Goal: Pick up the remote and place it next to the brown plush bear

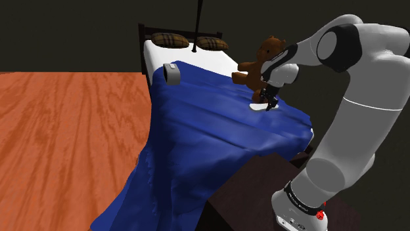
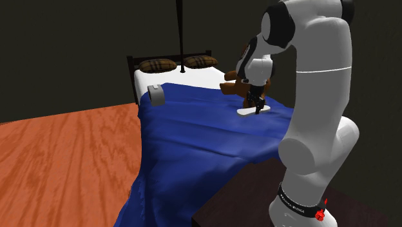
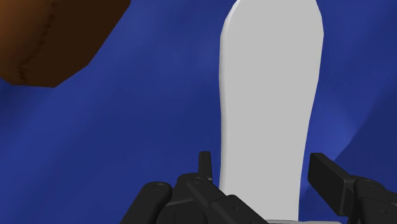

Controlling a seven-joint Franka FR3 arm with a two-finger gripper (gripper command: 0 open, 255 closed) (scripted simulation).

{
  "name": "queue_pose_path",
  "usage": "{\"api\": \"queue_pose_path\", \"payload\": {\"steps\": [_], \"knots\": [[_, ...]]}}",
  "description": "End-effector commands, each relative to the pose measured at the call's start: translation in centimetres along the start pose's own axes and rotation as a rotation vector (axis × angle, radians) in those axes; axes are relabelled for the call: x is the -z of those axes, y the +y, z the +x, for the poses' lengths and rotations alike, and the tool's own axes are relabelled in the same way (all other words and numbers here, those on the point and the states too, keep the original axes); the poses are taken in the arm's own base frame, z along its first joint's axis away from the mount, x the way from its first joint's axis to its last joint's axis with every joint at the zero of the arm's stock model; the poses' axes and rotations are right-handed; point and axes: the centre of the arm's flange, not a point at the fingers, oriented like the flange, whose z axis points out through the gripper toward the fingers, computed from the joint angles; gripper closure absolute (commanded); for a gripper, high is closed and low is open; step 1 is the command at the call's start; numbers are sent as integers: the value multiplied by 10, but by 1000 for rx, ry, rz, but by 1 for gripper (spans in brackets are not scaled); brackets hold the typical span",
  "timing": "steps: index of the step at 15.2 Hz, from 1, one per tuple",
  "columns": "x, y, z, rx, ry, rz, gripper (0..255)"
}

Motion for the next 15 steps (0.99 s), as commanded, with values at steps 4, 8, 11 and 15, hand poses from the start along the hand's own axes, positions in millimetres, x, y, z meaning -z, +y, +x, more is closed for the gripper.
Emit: {"api": "queue_pose_path", "payload": {"steps": [4,8,11,15], "knots": [[-26,1,-1,0,0,-1,255],[-47,1,-1,0,0,-1,255],[-63,2,-1,0,0,-1,255],[-75,2,-1,0,0,-1,255]]}}
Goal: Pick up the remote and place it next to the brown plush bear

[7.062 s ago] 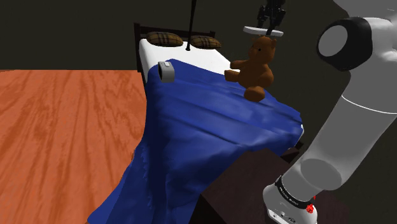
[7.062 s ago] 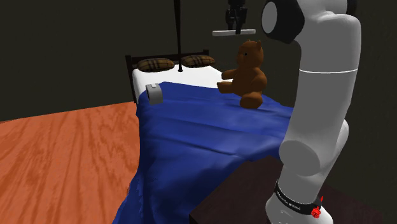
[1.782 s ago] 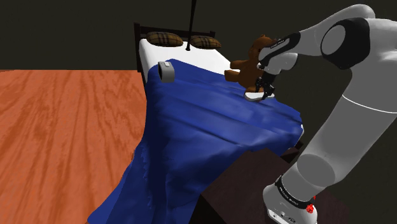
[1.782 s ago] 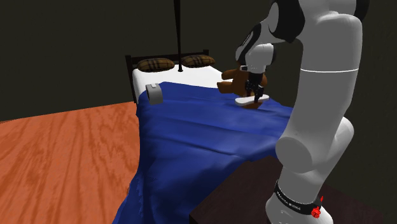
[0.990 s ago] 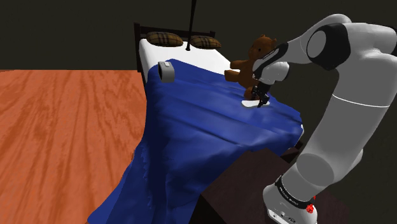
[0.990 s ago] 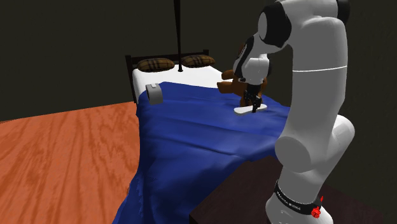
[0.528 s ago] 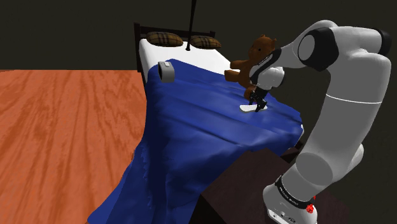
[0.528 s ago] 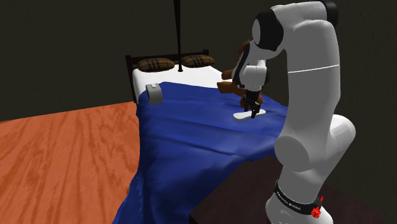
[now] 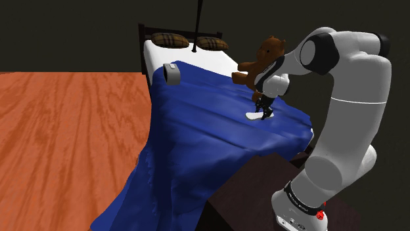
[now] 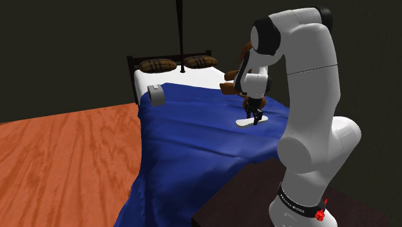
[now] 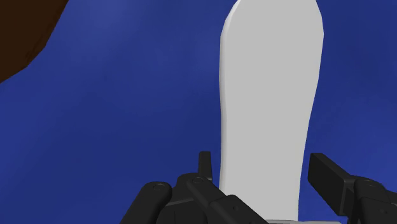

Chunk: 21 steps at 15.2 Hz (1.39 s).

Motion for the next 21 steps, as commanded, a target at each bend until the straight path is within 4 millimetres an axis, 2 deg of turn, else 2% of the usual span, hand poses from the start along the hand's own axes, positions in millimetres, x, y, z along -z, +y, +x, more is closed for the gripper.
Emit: {"api": "queue_pose_path", "payload": {"steps": [1,6,7,12,16,21], "knots": [[-1,0,0,0,0,-1,255],[-1,0,0,0,0,-1,255],[-1,0,0,0,0,-1,0],[-1,0,0,0,0,-1,0],[49,0,0,0,0,-1,0],[49,0,0,0,0,-1,0]]}}
